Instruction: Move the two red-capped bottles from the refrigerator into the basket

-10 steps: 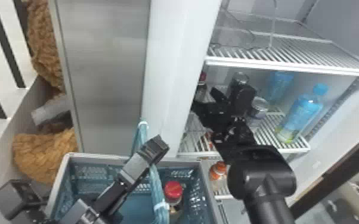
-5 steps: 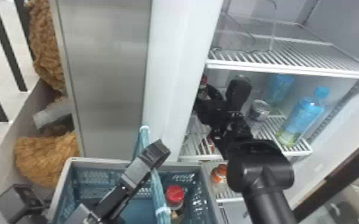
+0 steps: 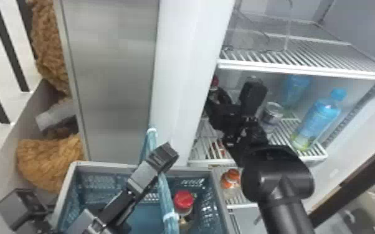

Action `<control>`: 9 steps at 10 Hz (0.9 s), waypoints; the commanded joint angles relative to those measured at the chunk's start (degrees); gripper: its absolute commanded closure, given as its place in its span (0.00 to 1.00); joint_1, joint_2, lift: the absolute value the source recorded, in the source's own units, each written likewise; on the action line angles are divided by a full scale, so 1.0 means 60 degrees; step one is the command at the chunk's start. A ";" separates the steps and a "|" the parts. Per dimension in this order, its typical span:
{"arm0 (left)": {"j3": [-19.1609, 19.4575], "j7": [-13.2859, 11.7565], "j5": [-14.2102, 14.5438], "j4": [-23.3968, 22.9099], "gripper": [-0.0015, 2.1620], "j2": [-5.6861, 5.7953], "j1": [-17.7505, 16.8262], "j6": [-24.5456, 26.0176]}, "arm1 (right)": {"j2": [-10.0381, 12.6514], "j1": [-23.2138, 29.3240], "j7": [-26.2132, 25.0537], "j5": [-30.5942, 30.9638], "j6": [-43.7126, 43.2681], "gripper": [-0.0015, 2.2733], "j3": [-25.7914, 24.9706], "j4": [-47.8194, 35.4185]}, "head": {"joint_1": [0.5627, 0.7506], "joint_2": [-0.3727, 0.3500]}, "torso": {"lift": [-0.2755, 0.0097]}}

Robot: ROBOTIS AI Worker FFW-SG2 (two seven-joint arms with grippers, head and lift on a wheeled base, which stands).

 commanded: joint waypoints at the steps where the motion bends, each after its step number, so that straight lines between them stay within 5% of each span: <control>1: -0.0002 0.0001 0.0000 -0.0001 0.56 0.0000 0.0007 0.0000 | -0.0055 0.0482 0.0002 -0.0068 -0.0025 0.56 -0.0066 -0.0832 | 0.51 0.16 | 0.97; 6: -0.0040 0.0001 0.0000 0.0023 0.56 -0.0015 -0.0017 0.0000 | -0.0245 0.1677 0.0002 -0.0696 0.0115 0.56 -0.0066 -0.2800 | 0.45 0.15 | 0.97; 9: -0.0040 0.0001 0.0000 0.0023 0.56 -0.0029 0.0007 -0.0047 | -0.0289 0.2708 0.0017 -0.0887 0.0772 0.56 -0.0276 -0.4207 | 0.51 0.14 | 0.97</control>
